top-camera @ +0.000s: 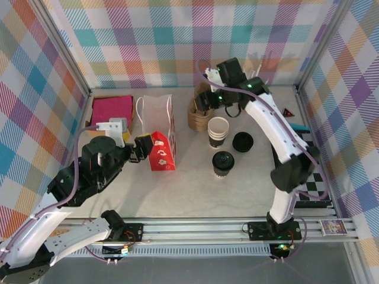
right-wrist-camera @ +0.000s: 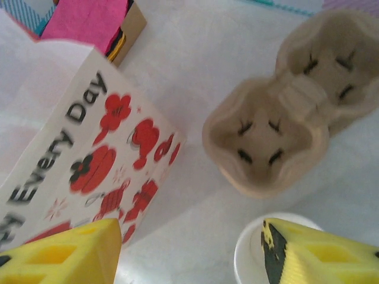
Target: Pack the takeout coffee
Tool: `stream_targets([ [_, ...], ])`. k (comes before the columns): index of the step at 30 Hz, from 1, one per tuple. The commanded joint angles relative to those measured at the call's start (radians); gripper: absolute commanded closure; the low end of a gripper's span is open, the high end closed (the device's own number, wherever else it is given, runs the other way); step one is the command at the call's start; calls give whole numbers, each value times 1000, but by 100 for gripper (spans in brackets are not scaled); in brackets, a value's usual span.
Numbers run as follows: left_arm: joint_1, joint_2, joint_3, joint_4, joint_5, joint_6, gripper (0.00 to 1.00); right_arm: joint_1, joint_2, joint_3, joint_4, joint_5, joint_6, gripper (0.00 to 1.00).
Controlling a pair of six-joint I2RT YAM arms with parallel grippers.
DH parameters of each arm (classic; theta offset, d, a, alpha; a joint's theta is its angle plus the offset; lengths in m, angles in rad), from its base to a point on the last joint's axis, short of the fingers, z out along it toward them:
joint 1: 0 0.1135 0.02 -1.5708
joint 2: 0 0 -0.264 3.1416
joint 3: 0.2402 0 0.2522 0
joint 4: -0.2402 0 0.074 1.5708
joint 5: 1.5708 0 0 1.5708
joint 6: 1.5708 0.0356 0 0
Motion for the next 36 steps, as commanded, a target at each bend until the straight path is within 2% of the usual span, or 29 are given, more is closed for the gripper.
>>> stream_targets([
  [1, 105, 53, 47, -38, 92, -3, 20, 24, 144, 172, -118, 35, -109, 36],
  [4, 219, 117, 68, -34, 209, -12, 21, 38, 282, 364, -208, 81, -163, 37],
  [6, 272, 161, 81, -30, 260, -7, 21, 44, 338, 430, -231, 95, -186, 37],
  [12, 386, 276, 104, 3, 378, 5, 22, 53, 407, 444, -228, 101, -221, 37],
  [23, 430, 397, 143, 37, 424, 24, 24, 66, 468, 444, -196, 143, -242, 42],
  [28, 435, 415, 144, 46, 429, 28, 25, 69, 481, 444, -180, 164, -254, 47],
  [36, 438, 428, 145, 52, 432, 30, 26, 71, 504, 446, -185, 176, -268, 48],
])
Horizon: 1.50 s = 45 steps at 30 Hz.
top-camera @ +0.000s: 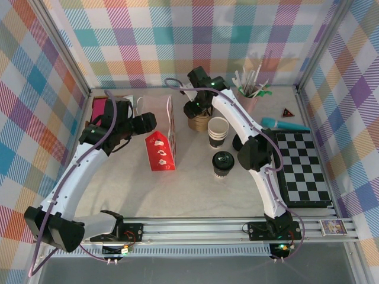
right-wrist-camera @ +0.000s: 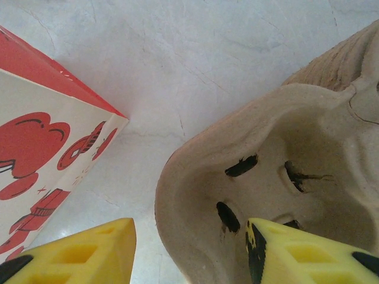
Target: Pack the takeout coffee
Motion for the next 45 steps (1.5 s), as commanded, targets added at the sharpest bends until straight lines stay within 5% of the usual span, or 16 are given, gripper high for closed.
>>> stream_targets([
  [1, 13, 3, 33, 29, 13, 23, 26, 8, 28, 31, -2, 14, -25, 48],
  [10, 15, 9, 35, 33, 16, 21, 26, 11, 35, 31, -5, 18, -33, 55],
  [18, 16, 24, 31, 40, 15, 20, 28, 18, 34, 31, 1, 36, -39, 75],
  [45, 16, 46, 64, 27, -55, 56, 57, 56, -89, 36, 57, 144, -48, 85],
])
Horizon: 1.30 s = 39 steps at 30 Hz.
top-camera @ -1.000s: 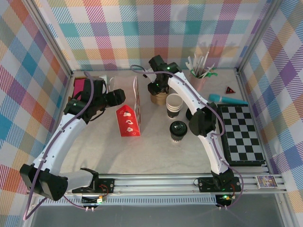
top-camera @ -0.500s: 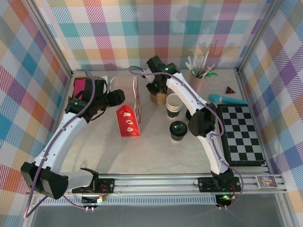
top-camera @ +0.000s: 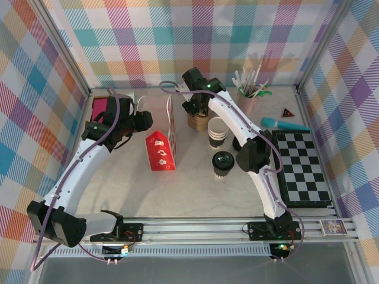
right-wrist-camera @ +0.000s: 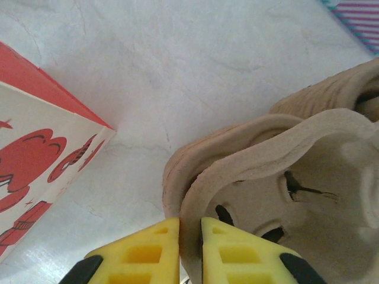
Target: Pack the takeout coffee
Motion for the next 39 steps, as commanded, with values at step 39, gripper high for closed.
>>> stream_targets([
  [39, 10, 2, 69, -2, -35, 49, 65, 87, -134, -175, 42, 110, -60, 91],
])
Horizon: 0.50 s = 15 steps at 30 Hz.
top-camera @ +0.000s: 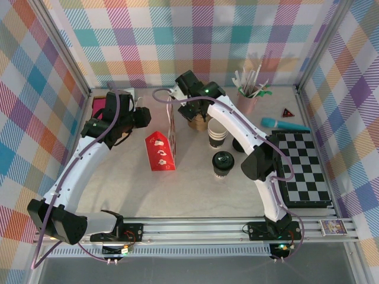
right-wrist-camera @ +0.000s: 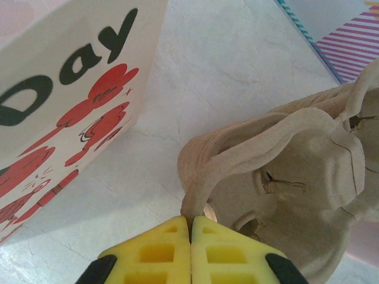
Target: Pack the takeout coffee
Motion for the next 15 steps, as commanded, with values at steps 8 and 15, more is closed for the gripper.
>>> stream_targets([
  [8, 10, -22, 7, 3, -19, 8, 66, 2, 61, -23, 17, 21, 3, 87],
  [15, 10, -23, 8, 8, -19, 6, 65, 3, 54, -23, 29, 19, 5, 79],
])
